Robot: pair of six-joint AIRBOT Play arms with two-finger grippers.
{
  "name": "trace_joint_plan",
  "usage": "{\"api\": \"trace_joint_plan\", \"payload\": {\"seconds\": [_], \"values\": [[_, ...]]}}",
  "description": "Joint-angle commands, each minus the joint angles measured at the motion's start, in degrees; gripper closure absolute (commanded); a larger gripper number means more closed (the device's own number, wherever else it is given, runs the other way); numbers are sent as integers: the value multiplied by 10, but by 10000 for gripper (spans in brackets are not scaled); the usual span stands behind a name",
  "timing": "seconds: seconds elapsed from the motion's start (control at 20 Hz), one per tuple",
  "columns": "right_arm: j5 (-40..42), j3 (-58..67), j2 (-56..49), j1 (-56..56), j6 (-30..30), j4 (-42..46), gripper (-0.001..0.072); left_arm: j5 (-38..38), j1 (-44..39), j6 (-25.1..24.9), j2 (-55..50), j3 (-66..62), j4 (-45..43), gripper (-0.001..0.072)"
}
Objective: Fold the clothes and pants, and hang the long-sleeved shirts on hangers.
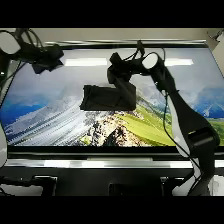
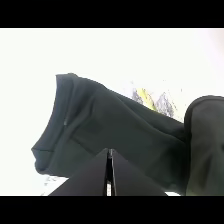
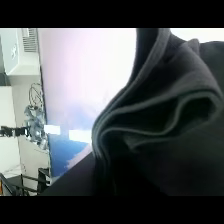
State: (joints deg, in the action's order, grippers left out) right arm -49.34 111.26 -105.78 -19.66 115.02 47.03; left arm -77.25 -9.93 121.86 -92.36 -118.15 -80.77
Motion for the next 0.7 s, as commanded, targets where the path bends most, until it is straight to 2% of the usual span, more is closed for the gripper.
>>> {"api": "trace_joint_plan", "payload": {"seconds": [0.0,0.25,0.65], "values": [[86,1,-45,-39,33,-2,681,-31,48,-24,31,0,-9,685],[140,1,-80,-67,33,-33,681,-48,82,-50,40,1,-9,685],[156,1,-121,-103,33,-52,680,-48,88,-63,40,1,-9,685]]}}
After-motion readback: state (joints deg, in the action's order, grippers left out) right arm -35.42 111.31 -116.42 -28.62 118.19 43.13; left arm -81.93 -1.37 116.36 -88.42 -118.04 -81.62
